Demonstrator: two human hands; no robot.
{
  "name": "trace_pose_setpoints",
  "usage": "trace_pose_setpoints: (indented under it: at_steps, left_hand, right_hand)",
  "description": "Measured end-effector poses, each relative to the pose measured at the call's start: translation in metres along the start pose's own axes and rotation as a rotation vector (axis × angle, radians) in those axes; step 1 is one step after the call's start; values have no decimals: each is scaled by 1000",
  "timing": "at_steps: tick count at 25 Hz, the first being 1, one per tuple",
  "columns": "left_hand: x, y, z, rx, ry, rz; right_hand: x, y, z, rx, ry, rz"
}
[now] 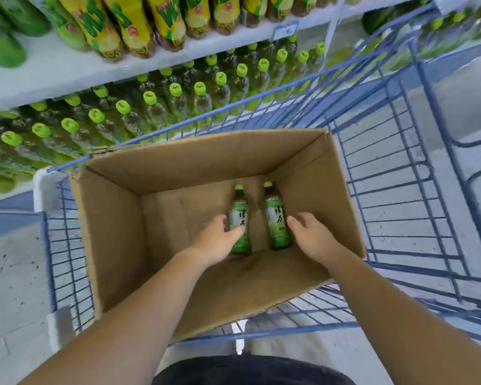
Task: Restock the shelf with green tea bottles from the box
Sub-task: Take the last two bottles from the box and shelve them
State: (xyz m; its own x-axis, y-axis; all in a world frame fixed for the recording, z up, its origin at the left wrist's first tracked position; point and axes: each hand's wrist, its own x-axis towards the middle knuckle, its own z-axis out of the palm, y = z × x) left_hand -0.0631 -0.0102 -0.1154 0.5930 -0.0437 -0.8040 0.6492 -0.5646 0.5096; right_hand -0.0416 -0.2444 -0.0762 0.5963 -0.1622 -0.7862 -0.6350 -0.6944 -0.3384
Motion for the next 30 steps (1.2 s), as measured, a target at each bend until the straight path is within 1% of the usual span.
trace_pose_setpoints:
  at_steps: [5, 8, 10, 12, 14, 17, 20, 24, 28, 30]
  left_hand:
    - [63, -13, 42, -51, 74, -78]
    - [102, -22, 61, -41, 102, -128]
    - [122, -25, 70, 24, 179, -151]
    - [136, -27, 77, 80, 246, -165]
    - [147, -26, 83, 76, 267, -179]
    - [160, -26, 90, 37, 287, -194]
    - [168, -30, 93, -34, 315, -245]
    - [170, -38, 91, -50, 250, -343]
    - [168, -46, 79, -76, 179, -332]
    - [165, -51, 68, -103, 142, -334]
  right_hand:
    - [83, 14, 27, -146, -104, 93]
    - [125, 23, 47, -228, -164, 146]
    - [143, 27, 57, -302, -177, 174]
    - [156, 31, 66, -352, -150, 188]
    - [165, 32, 73, -378, -108, 174]
    - [174, 29, 77, -445, -32, 109]
    - [182, 26, 78, -440, 10, 54]
    - [186, 24, 84, -321, -27, 111]
    - [185, 26, 97, -293, 65, 133]
    - [187, 26, 104, -228, 84, 167]
